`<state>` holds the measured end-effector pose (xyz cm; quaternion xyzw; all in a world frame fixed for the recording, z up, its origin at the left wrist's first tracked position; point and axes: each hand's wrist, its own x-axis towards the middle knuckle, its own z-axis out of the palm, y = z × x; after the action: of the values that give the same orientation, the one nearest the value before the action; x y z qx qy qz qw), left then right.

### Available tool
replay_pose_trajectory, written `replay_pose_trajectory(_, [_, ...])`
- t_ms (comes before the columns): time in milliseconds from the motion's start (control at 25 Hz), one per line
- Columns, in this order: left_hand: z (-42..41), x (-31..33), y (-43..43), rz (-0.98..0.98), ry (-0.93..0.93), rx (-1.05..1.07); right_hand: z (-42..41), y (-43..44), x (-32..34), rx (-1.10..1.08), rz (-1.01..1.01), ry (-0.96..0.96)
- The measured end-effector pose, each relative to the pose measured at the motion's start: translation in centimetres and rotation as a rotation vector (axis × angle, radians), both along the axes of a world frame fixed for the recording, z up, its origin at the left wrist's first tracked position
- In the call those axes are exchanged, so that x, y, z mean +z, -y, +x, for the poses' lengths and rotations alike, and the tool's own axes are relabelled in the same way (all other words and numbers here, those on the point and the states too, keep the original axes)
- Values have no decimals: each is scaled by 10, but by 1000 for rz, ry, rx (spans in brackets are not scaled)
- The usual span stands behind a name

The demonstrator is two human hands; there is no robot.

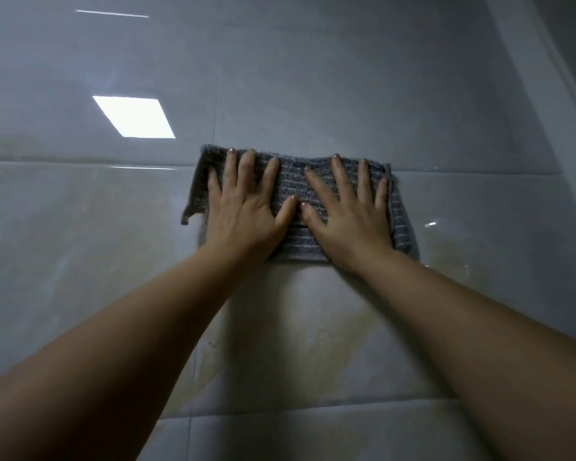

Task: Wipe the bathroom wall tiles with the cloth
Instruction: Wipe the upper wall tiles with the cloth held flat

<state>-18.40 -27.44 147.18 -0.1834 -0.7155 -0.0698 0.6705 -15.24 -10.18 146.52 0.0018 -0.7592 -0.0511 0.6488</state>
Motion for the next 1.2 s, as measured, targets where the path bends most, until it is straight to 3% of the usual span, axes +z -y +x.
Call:
replay_pose_trajectory(160, [3, -42, -28, -57, -16, 20, 4, -43, -36, -16, 85, -13])
replay_pose_trajectory(400, [20, 15, -97, -18, 73, 11, 14, -100, 19, 0, 16, 1])
replay_pose_trajectory(600, [22, -51, -132, -88, 19, 49, 20, -145, -45, -20, 71, -18])
replay_pose_trajectory(840, [32, 5, -196, -13, 70, -2, 27, -197, 11, 0, -6, 1])
replay_pose_trajectory(1080, [34, -59, -228, -81, 10, 35, 34, -239, -55, -48, 51, -8])
replay_pose_trajectory(1200, [38, -28, -241, -83, 23, 25, 38, -250, -26, -33, 10, 24])
